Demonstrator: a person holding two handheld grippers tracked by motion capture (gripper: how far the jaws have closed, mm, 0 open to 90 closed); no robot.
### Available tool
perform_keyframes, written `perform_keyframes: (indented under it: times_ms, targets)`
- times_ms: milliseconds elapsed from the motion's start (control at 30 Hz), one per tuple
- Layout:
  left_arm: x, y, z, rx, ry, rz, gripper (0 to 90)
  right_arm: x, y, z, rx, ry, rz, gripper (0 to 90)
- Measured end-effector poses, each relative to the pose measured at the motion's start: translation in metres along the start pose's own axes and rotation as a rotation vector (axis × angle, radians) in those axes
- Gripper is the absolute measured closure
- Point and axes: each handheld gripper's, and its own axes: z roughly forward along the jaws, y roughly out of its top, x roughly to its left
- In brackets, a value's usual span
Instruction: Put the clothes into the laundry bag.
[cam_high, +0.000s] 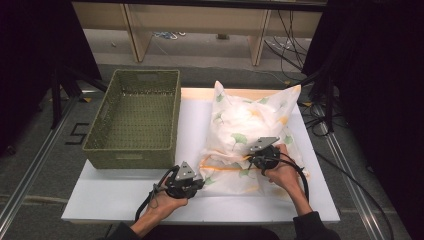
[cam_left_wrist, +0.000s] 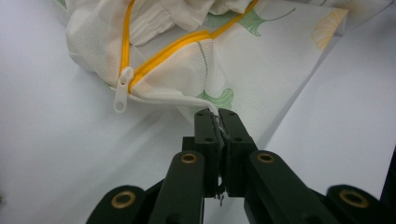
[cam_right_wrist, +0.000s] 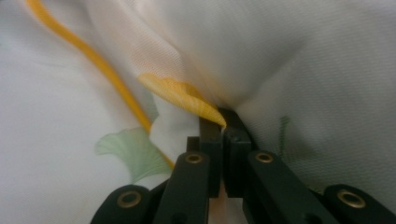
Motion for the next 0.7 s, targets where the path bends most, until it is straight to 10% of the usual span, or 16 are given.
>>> perform_keyframes:
  times_ms: [400,700]
  targets:
    - [-0.003,0.001,0.003,0.003,-0.028,0.019,86.5,-0.033,0.011,0.017,0.005,-0.211,-0.010,90.0]
    - [0.004,-0.001,0.001,-0.003,-0.039,0.001,84.5,-0.026,0.011,-0.002,0.005,-0.151,-0.066,89.9]
